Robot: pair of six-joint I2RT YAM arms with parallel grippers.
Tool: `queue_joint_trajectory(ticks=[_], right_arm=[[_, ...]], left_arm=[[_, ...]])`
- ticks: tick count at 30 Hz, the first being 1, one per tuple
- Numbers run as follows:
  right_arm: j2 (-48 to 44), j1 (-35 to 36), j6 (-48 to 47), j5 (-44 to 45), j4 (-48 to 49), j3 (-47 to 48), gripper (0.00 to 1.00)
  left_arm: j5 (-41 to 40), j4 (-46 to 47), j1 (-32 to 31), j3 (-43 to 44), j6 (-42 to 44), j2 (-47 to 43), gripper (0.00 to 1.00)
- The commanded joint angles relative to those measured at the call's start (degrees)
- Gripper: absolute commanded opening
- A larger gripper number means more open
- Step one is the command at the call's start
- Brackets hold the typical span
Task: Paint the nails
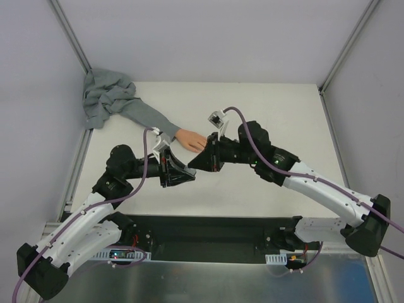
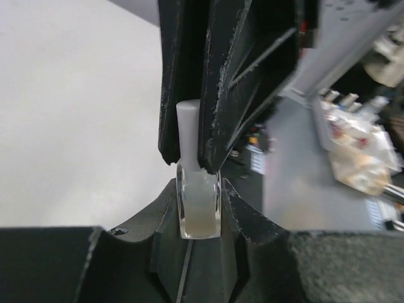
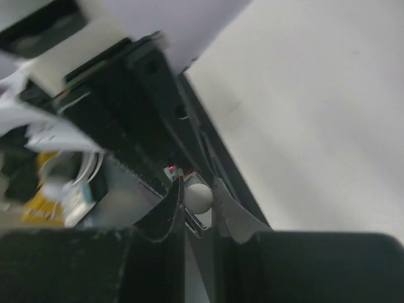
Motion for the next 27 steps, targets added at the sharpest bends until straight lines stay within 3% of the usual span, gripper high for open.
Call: queue_joint_trajectory(ticks=[1,7,8,9,10,11,12,15,20,23,27], right_arm=[[-2.03,-3.53,-2.92,-35.49,26.22,-6.01,0.0],[-3.52,-2.05,-2.32,-23.92,22.08,-5.83,0.01],[-3.78,-1.52,-2.32,-16.67,16.59,-4.0,0.07],[-3.87,-1.08,-2.4,-13.46,14.09,-3.11,0.27],[-4.05,-0.64,-2.14,-9.08,11.2,-1.97,0.39],[-4.22,0.93,-1.44,0.88,4.99,-1.0,0.45],[-4.22,1.73,-0.74,4.2,2.75,1.01,0.54],[-3.17,5.86,1.99,19.14,-5.69,6.62,0.67],[3.5,12.54,6.64,39.35,-21.34,18.42,0.7],[7.62,15.35,8.05,44.64,-23.71,23.25,0.69],[12.64,17.2,8.85,48.88,-27.76,29.41,0.58]], left_arm=[[19.21,23.08,-0.88,-0.75,-14.5,-3.76,0.0],[10.53,13.62,-0.88,1.35,-10.04,-5.87,0.0],[9.55,12.11,-0.88,1.71,-8.02,-5.87,0.0],[8.15,9.48,-0.88,2.32,-6.44,-6.22,0.0],[4.56,4.93,-0.88,3.37,-3.03,-6.31,0.0],[3.14,2.45,-0.88,3.81,-1.34,-6.58,0.0],[1.03,0.42,-0.88,4.25,0.42,-7.01,0.0],[-5.65,-3.81,-0.88,4.52,5.7,-8.77,0.0],[-12.95,-5.75,-0.88,3.82,10.36,-10.36,0.0],[-15.94,-6.19,-0.88,3.64,11.16,-10.44,0.0],[-17.36,-6.28,-0.88,3.64,11.16,-10.1,0.0]])
